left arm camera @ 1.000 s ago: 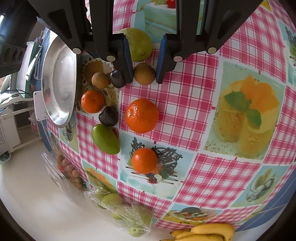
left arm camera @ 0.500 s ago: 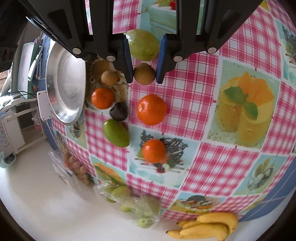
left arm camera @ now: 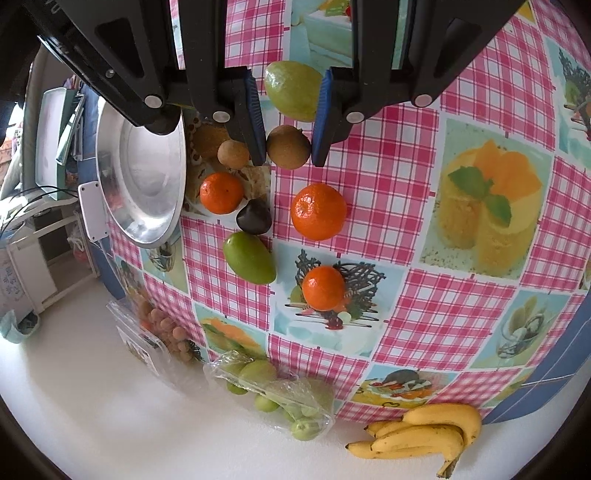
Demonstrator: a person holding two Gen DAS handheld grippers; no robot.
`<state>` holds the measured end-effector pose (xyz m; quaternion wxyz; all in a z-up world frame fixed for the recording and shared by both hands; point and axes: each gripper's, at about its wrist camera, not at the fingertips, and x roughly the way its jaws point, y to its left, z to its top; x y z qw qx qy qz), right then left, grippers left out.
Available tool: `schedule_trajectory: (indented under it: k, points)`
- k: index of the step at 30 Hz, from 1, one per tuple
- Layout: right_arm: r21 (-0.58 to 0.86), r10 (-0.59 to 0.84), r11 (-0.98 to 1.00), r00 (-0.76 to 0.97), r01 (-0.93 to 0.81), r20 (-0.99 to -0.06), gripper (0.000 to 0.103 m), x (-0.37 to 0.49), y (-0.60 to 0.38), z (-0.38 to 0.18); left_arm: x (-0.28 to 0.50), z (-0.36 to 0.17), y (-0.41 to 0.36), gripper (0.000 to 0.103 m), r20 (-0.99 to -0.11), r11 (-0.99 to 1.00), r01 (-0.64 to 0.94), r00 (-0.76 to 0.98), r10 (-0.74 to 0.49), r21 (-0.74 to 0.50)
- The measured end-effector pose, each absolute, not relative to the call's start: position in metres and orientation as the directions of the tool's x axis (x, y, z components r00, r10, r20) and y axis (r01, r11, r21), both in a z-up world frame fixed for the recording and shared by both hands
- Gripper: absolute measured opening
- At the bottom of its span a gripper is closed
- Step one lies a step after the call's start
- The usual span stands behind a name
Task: Organize fruits
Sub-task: 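Carry the plum and kiwi over the steel plate with both tools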
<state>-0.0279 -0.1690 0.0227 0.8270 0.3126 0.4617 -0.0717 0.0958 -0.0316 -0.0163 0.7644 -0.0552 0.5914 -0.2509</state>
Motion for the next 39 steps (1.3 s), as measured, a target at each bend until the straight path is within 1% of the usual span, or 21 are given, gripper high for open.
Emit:
schedule_trajectory:
  k: [4, 7, 11, 15, 20, 24, 29, 33, 39]
  points:
    - [0.386, 0.141, 0.812, 0.495, 0.437, -0.857, 0.025, -0.024, -0.165, 0.011, 0.096, -0.019, -0.030, 0.027, -0.880, 0.871, 0.310, 0.168, -0.444, -0.381]
    - [0.385, 0.163, 0.807, 0.457, 0.448, -0.874, 0.025, -0.021, -0.164, -0.001, 0.096, -0.019, -0.029, 0.027, -0.880, 0.871, 0.308, 0.166, -0.444, -0.382]
    - [0.338, 0.139, 0.825, 0.416, 0.454, -0.899, 0.025, -0.020, -0.160, -0.007, 0.095, -0.020, -0.028, 0.027, -0.881, 0.872, 0.305, 0.163, -0.444, -0.383]
    - [0.347, 0.145, 0.822, 0.425, 0.451, -0.894, 0.025, -0.020, -0.159, -0.008, 0.094, -0.019, -0.028, 0.027, -0.880, 0.871, 0.304, 0.164, -0.446, -0.385]
    - [0.340, 0.090, 0.820, 0.482, 0.461, -0.871, 0.025, -0.027, -0.168, 0.012, 0.091, -0.012, -0.037, 0.027, -0.874, 0.861, 0.336, 0.171, -0.454, -0.382]
    - [0.281, 0.003, 0.784, 0.450, 0.553, -0.893, 0.025, -0.041, -0.196, 0.016, 0.082, -0.004, -0.056, 0.027, -0.867, 0.836, 0.401, 0.169, -0.468, -0.374]
    - [0.203, -0.096, 0.715, 0.381, 0.669, -0.920, 0.025, -0.063, -0.237, 0.013, 0.057, 0.006, -0.096, 0.027, -0.855, 0.767, 0.525, 0.132, -0.502, -0.369]
    - [0.186, -0.117, 0.668, 0.349, 0.720, -0.930, 0.025, -0.081, -0.261, 0.011, 0.038, 0.001, -0.128, 0.027, -0.865, 0.720, 0.592, 0.076, -0.496, -0.361]
    - [0.169, -0.116, 0.637, 0.311, 0.752, -0.943, 0.025, -0.094, -0.277, 0.004, 0.027, -0.008, -0.162, 0.027, -0.881, 0.694, 0.631, 0.034, -0.472, -0.347]
